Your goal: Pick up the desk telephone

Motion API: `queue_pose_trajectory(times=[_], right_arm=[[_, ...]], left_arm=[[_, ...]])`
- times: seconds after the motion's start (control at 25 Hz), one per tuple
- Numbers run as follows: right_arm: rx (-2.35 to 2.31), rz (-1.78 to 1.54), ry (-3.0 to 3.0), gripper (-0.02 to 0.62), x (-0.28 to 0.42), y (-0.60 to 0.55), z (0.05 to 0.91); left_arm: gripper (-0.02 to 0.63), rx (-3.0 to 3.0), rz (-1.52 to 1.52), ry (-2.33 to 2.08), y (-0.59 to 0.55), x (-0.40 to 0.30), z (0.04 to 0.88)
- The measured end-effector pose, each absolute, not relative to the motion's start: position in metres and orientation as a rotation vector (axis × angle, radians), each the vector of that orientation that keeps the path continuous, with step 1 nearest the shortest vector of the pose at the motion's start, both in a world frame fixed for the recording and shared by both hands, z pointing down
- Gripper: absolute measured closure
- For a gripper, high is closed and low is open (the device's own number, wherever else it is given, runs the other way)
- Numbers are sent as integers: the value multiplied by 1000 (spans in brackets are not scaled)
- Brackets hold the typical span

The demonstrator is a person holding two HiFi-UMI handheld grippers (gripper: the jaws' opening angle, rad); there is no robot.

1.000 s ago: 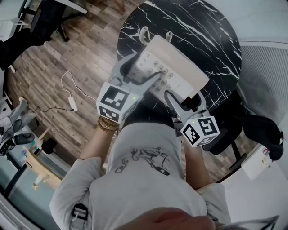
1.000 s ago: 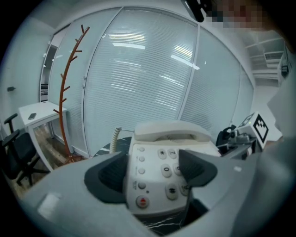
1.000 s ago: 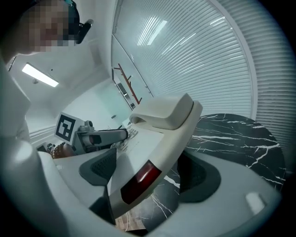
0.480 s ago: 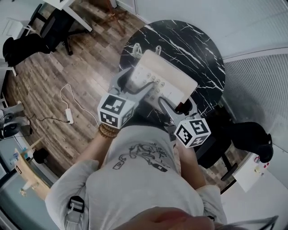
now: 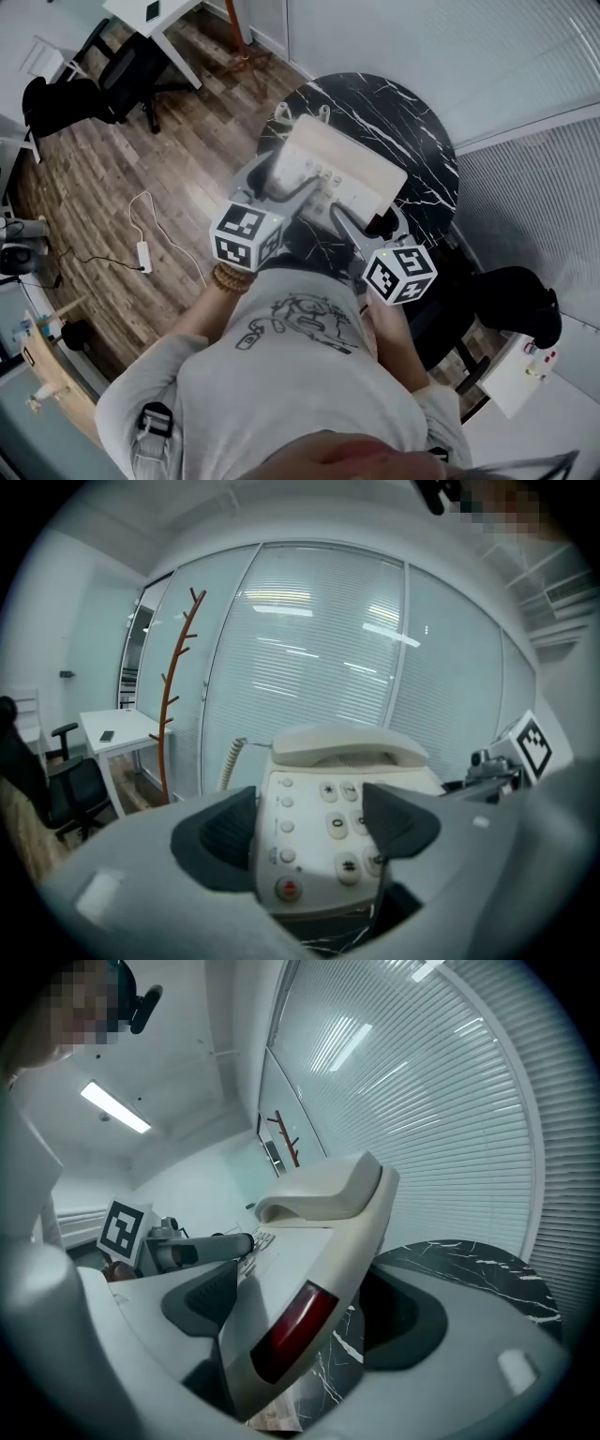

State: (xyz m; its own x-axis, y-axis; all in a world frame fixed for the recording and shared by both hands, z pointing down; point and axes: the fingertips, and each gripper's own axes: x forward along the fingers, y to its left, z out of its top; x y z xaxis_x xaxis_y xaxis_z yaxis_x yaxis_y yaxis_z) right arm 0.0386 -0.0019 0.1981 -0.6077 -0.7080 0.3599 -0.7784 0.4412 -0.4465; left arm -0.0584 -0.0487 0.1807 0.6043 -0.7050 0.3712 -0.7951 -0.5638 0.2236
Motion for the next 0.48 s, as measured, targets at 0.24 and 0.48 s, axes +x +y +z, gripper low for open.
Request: queue_pose_trajectory(times=[0.24,0.48], right_arm=[[1354,849,-2582,192,44,-4,187],[1356,846,-2582,192,42,-4,187]], left_arm=[[250,2486,299,-1227,-48,-53,170],[250,2479,296,-1234,-47,-55,170]])
